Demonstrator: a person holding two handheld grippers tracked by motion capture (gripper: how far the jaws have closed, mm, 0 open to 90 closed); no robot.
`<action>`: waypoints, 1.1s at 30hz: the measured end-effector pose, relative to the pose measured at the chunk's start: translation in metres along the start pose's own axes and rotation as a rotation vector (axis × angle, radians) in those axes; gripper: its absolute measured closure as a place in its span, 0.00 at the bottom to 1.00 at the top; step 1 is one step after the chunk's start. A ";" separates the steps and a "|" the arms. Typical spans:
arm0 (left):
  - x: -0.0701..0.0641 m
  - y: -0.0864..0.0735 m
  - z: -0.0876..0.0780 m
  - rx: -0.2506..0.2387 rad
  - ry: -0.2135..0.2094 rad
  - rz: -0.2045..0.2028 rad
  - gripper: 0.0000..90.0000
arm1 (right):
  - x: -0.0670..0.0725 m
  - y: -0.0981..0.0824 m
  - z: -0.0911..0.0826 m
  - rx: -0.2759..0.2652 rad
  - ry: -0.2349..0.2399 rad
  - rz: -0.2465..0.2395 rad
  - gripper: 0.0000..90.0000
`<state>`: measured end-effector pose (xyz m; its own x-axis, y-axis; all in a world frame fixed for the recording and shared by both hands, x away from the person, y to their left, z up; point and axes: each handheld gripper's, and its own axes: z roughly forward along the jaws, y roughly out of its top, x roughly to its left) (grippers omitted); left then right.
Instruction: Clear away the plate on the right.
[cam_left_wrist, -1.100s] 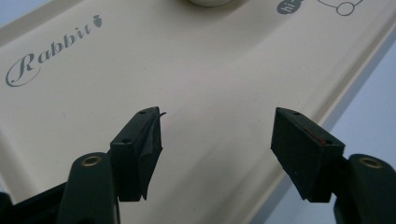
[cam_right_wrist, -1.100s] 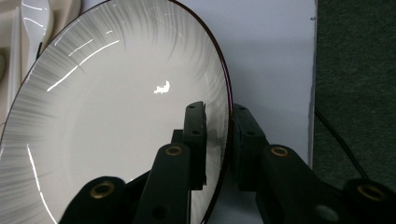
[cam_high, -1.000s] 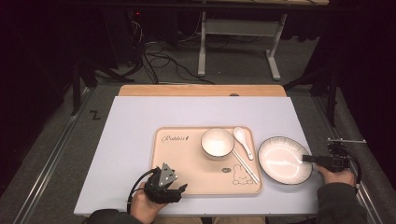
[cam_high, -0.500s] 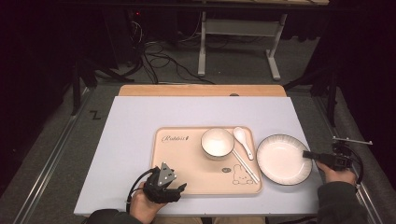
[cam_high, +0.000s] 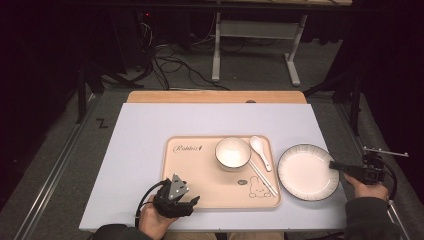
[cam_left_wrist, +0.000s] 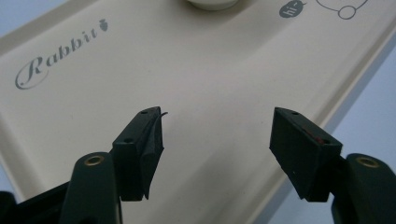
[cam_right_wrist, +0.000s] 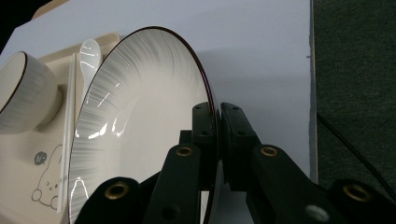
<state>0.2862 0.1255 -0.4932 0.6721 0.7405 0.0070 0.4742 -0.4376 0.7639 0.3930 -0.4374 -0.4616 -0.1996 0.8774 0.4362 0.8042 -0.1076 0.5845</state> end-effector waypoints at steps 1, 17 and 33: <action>0.000 0.000 0.000 0.002 0.001 0.014 0.39 | 0.000 0.000 -0.002 0.000 0.001 -0.007 0.96; -0.004 0.013 -0.006 -0.021 0.006 0.083 0.43 | 0.026 0.003 -0.016 -0.017 0.065 -0.092 0.96; -0.002 0.025 -0.008 -0.060 -0.068 0.057 0.42 | 0.071 0.006 -0.003 0.010 0.195 -0.174 0.96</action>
<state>0.2923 0.1169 -0.4689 0.7352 0.6778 0.0089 0.4009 -0.4454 0.8006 0.3818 -0.3773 -0.4247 -0.4390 0.7754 0.4539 0.7538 0.0429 0.6558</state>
